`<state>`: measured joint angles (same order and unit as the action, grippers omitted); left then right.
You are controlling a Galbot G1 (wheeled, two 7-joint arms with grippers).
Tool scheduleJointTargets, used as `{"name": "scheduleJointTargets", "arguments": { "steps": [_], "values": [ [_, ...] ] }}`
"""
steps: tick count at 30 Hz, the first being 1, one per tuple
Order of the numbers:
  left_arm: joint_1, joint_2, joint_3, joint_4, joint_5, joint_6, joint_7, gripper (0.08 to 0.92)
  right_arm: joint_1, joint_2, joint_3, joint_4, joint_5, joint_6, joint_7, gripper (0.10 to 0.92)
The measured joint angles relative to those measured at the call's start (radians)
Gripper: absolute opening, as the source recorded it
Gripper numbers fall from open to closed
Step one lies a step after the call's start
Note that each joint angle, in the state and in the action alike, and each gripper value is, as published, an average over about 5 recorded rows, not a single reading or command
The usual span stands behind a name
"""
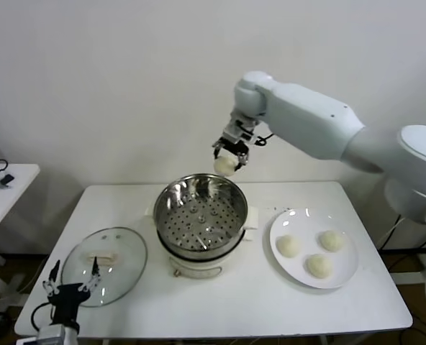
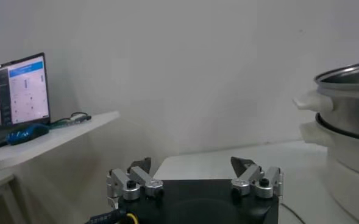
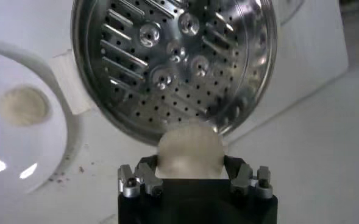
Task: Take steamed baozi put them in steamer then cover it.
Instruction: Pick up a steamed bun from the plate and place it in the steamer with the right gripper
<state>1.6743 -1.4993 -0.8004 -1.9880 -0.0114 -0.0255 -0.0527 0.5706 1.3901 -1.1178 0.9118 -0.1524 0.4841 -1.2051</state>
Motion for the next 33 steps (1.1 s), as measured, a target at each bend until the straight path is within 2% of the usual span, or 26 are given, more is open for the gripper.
{"name": "scheduleJointTargets", "arguments": {
  "steps": [16,30,33],
  "values": [
    [-0.001,-0.013,-0.004,-0.016,-0.009,0.024,0.002,0.823,-0.148,0.124,0.057,-0.029,-0.293,0.123,0.035,0.721],
    [0.005,-0.017,-0.002,-0.013,-0.013,0.029,0.001,0.823,-0.224,0.167,0.072,-0.089,-0.393,0.153,0.044,0.718],
    [0.003,-0.018,0.0,-0.011,-0.012,0.029,0.0,0.823,-0.23,0.17,0.073,-0.096,-0.4,0.153,0.047,0.754]
  ]
}}
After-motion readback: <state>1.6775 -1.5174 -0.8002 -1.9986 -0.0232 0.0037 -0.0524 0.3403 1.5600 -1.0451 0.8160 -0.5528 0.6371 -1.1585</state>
